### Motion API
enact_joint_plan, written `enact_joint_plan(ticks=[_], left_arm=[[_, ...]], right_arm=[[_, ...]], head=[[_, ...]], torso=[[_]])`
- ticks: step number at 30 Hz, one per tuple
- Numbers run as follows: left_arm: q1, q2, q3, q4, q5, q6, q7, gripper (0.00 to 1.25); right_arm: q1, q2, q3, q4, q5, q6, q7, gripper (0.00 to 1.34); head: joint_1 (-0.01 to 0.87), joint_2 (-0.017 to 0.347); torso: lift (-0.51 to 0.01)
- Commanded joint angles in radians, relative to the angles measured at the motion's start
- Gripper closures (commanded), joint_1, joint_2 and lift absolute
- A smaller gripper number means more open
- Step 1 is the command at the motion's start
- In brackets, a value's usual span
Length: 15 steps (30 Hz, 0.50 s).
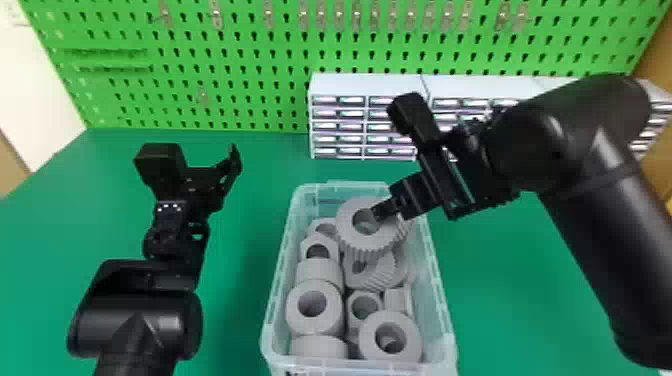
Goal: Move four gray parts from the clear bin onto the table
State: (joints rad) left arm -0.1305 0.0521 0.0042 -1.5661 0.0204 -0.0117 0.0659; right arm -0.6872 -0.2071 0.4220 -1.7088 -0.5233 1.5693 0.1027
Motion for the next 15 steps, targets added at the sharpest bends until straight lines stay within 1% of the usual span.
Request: enact_joint_plan(ticks=[1, 15], left_arm=[[0.0, 0.0, 0.0, 0.0, -0.001, 0.001, 0.0, 0.3], [0.011, 0.0, -0.001, 0.0, -0.001, 0.001, 0.0, 0.3]], right_arm=[[0.005, -0.002, -0.048, -0.025, 0.026, 0.003, 0.0, 1.0], [0.04, -0.009, -0.207, -0.083, 0.123, 0.003, -0.001, 1.0]], head=[[0.693, 0.072], [0.693, 0.072]], torso=[[-0.052], [-0.052]])
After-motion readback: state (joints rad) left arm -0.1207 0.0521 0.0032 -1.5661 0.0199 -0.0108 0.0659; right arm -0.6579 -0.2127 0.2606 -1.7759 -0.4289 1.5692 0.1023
